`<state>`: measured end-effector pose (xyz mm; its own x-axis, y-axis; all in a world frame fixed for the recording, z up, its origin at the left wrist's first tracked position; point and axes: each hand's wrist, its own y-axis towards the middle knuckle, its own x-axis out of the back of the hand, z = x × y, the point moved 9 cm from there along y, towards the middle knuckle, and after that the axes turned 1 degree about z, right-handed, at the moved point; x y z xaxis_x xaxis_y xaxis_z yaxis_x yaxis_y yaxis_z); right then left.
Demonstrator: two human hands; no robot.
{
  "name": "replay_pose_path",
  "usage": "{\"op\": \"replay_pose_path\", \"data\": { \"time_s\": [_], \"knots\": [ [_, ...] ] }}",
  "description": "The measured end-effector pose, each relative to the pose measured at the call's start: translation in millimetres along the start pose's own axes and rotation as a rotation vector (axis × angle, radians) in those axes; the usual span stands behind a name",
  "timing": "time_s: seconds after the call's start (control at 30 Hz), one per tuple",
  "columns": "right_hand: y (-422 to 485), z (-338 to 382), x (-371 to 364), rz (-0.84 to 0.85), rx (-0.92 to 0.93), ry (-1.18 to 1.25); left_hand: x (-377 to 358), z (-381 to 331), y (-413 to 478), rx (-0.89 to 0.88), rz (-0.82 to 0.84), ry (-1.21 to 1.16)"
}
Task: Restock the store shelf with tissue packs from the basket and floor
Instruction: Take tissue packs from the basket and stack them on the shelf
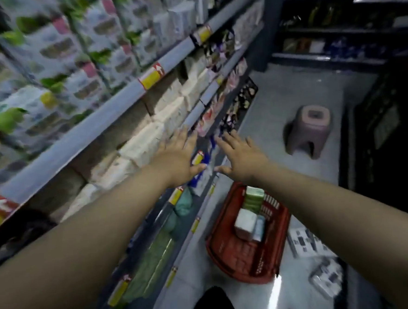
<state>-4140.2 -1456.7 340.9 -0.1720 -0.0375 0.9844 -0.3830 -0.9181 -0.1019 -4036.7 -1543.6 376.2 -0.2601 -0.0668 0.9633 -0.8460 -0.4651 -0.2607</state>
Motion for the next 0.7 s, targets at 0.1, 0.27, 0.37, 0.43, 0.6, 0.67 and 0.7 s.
{"op": "replay_pose_path", "data": {
  "time_s": [0.1, 0.27, 0.37, 0.43, 0.6, 0.67, 0.7],
  "knots": [
    [16.8, -44.5, -56.5, 0.086, -0.120, 0.040, -50.4, -23.3, 57.2, -0.098, 0.095, 0.024],
    [37.2, -109.2, -158.1, 0.205, -0.296, 0.114, -142.3, -52.4, 142.4, -0.263, 0.220, 0.045],
    [41.9, -141.4, -226.8, 0.296, -0.388, 0.146, -205.7, -67.0, 182.5, -0.360, 0.299, 0.048],
    [41.7, -156.0, -279.8, 0.382, -0.444, 0.191, -251.7, -76.5, 204.3, -0.422, 0.349, 0.052],
    [34.8, -172.4, -410.7, 0.575, -0.516, 0.218, -376.9, -98.8, 240.4, -0.574, 0.465, 0.053],
    [32.4, -176.4, -453.9, 0.610, -0.545, 0.246, -424.0, -106.4, 249.1, -0.603, 0.498, 0.036],
    [32.1, -178.4, -473.4, 0.623, -0.557, 0.262, -445.0, -110.4, 252.8, -0.614, 0.500, 0.026]
  ]
}}
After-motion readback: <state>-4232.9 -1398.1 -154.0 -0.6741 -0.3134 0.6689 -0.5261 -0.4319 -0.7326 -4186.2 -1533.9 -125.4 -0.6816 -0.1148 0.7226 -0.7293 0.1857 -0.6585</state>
